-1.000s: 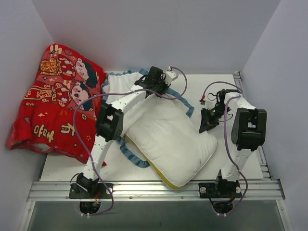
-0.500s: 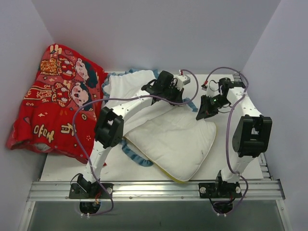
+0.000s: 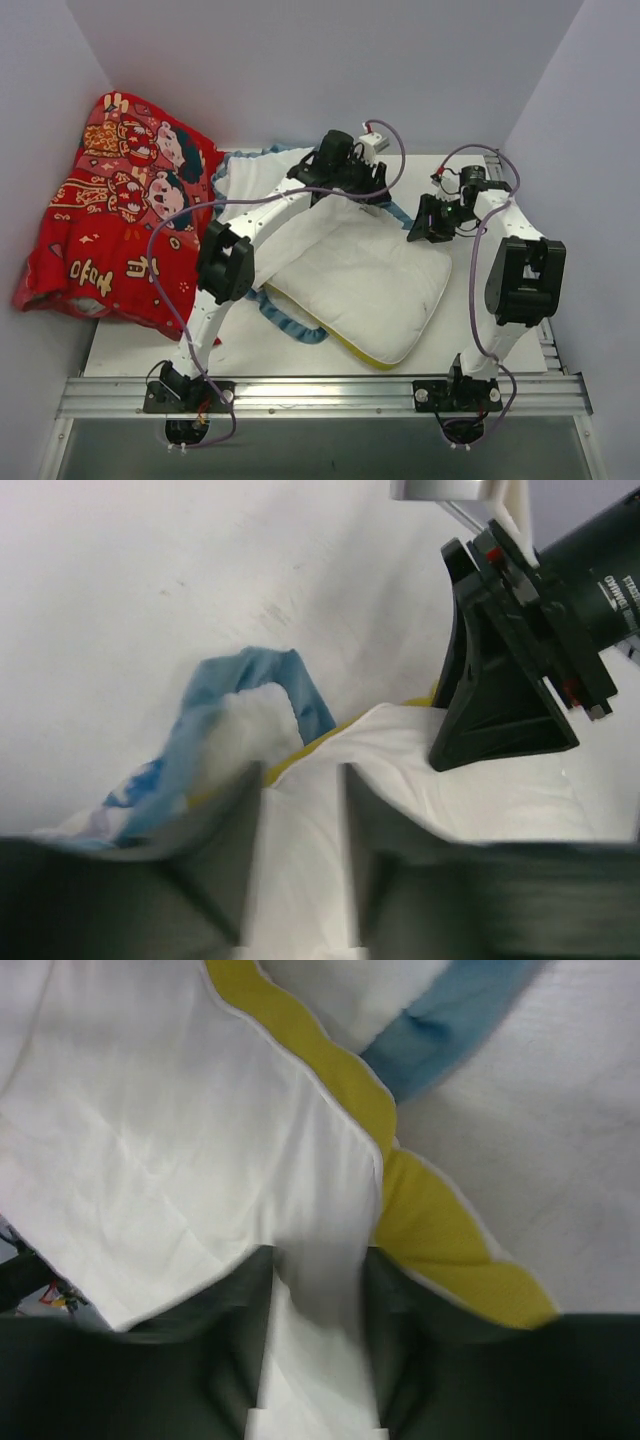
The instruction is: Put the pillow into the pillowcase
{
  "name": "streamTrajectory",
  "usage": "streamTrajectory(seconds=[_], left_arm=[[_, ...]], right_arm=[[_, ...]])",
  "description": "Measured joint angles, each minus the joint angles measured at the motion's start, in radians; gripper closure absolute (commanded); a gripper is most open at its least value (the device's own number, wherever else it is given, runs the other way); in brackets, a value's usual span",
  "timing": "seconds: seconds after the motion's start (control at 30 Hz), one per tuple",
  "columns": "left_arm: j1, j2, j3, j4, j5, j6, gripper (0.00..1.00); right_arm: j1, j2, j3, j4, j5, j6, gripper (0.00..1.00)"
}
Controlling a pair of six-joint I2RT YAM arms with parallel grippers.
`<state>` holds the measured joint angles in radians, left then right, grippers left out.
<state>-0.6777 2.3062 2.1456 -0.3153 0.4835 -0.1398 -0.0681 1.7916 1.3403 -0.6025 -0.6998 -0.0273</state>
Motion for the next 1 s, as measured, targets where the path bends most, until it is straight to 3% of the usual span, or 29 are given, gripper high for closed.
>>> streamTrajectory(seconds=[0.03,0.07,0.13,0.3,0.43,0.6,0.63,0.9,1.0], left_arm=[[0.006,0.013,0.033,-0.005,0.013,-0.008,0.27],[0.018,0.016,0.052,-0.011,0.025,-0.016,0.23],[0.056,0.007,0.071,-0.019,0.056,-0.028,0.14],[0.258,-0.168,-0.060,-0.053,0.113,-0.023,0.05],[0.460,-0.408,-0.216,-0.109,0.128,0.019,0.03],[0.636,-0.725,-0.435,-0.180,0.143,0.117,0.02],[0.660,-0.779,-0.473,-0.185,0.148,0.141,0.03],[0.848,-1.062,-0.761,-0.309,0.180,0.269,0.03],[0.866,-1.129,-0.846,-0.368,0.198,0.327,0.03]], right_arm=[[0.000,0.005,0.000,0.018,0.019,0.004,0.33],[0.001,0.005,0.001,0.033,0.043,0.002,0.22],[0.008,-0.018,0.002,0.037,0.081,-0.026,0.11],[0.124,-0.149,0.063,-0.042,0.200,-0.109,0.09],[0.406,-0.256,0.097,-0.049,0.291,-0.143,0.08],[0.769,-0.227,0.097,-0.050,0.378,-0.143,0.06],[0.821,-0.208,0.098,-0.048,0.404,-0.135,0.00],[1.107,0.059,0.171,-0.028,0.549,-0.055,0.00],[1.117,0.154,0.189,-0.020,0.575,-0.036,0.43]])
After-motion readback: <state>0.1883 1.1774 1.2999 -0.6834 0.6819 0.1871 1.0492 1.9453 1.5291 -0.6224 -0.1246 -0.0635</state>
